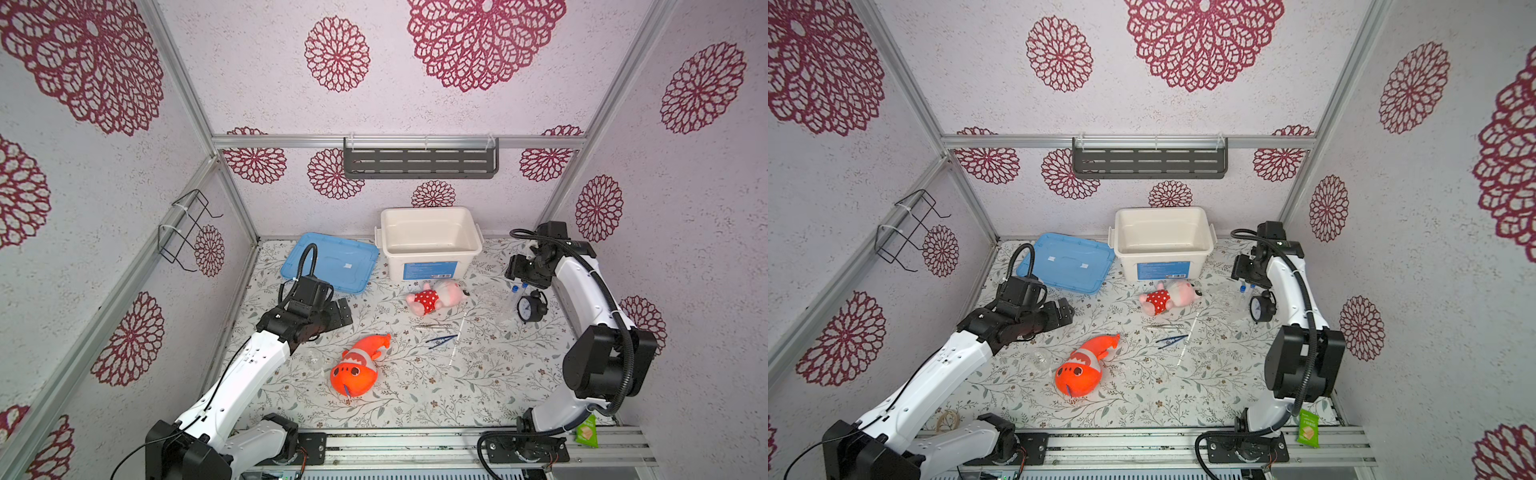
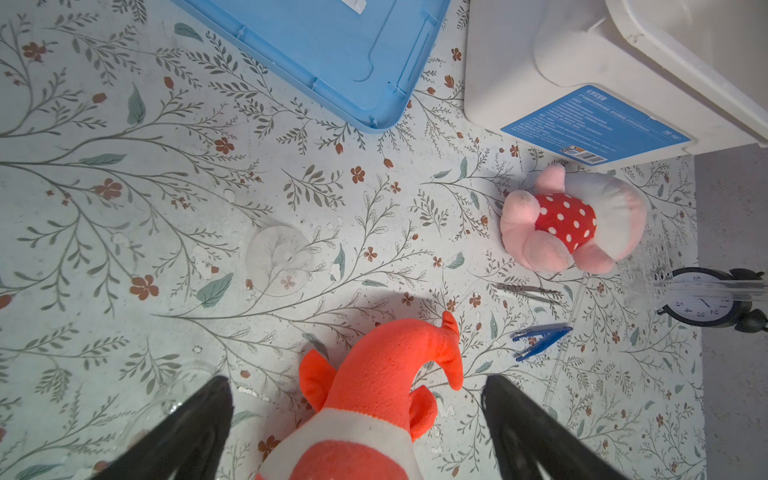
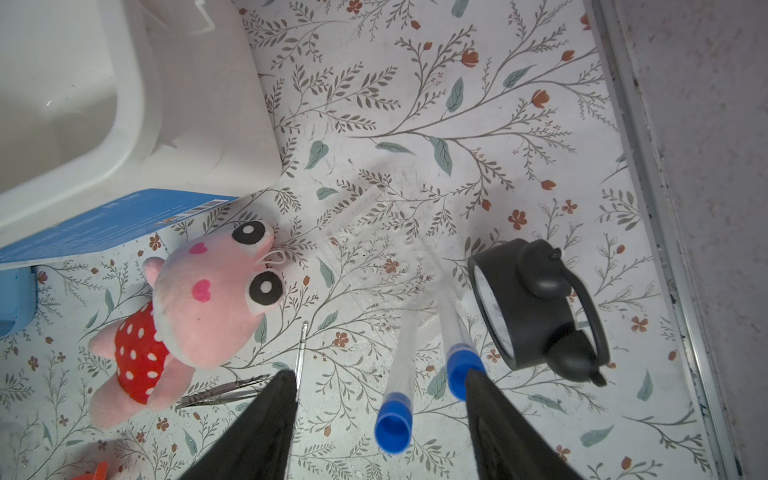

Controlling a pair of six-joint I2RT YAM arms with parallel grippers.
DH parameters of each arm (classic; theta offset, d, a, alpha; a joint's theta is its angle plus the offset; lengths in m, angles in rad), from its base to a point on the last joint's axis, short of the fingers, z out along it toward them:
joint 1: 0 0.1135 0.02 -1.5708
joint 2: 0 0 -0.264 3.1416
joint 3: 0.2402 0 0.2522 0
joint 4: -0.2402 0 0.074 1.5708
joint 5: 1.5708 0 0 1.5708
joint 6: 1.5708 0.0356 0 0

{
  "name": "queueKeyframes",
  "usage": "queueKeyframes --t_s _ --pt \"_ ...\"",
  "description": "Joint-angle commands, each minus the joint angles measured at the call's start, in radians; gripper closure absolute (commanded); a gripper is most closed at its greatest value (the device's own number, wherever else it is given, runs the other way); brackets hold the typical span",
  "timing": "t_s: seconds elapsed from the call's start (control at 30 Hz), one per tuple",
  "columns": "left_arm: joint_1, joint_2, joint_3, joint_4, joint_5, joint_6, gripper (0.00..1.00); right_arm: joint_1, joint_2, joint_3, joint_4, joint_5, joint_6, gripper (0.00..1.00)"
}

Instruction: Organize the chemistry lab equipment

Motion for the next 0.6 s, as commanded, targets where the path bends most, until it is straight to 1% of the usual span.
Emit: queueKeyframes --t_s 0.0,0.57 --pt "0.007 0.000 0.022 0.008 -0.003 0.002 0.03 -0.006 0.012 0.007 0.011 -0.006 0.020 0.32" --pt "0.007 0.004 0.031 -0.006 -0.018 0.024 0.03 -0.008 0.045 0.018 0.012 0.049 -0.001 0.32"
